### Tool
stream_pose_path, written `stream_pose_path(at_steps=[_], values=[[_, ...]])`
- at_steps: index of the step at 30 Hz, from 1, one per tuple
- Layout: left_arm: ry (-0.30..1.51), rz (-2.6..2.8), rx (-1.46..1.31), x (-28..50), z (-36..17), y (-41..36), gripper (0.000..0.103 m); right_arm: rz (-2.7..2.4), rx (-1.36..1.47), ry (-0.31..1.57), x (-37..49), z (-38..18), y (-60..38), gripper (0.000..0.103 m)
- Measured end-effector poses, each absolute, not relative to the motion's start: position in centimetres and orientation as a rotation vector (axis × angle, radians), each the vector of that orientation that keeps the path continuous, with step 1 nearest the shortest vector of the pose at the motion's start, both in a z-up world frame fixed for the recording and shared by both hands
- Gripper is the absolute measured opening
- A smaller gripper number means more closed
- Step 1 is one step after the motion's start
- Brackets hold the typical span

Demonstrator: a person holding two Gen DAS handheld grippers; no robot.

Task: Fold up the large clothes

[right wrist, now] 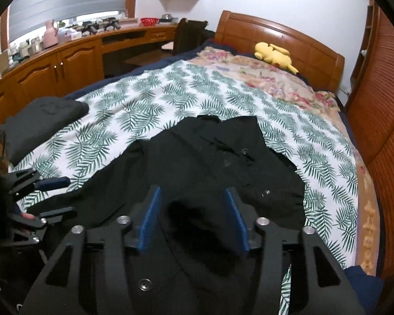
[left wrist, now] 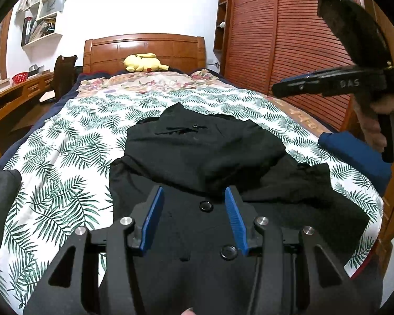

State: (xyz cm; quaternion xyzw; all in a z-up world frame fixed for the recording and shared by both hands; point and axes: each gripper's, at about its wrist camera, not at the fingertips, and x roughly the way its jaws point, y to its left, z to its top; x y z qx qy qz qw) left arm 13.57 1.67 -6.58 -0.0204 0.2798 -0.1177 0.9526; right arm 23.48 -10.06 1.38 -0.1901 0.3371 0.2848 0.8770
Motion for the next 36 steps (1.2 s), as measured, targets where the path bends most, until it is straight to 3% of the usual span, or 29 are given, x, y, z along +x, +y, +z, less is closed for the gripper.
stream_pose_path(at_steps=[8, 24, 36], values=[[0.587, -0.248, -0.028, 13.9, -7.0, 0.7, 0.047, 0.565, -0.369, 0.708, 23.7, 0.2, -12.2, 0.053], [0.643, -0.259, 0.014, 15.4, -8.6, -2.1, 0.047, 0.419, -0.184, 0.827, 22.1, -11.1, -21.1, 0.053], [0.702, -0.231, 0.091, 17.7, -10.1, -4.7, 0.048, 0.393, -0.117, 0.787, 20.2, -14.9, -24.5, 0.053]])
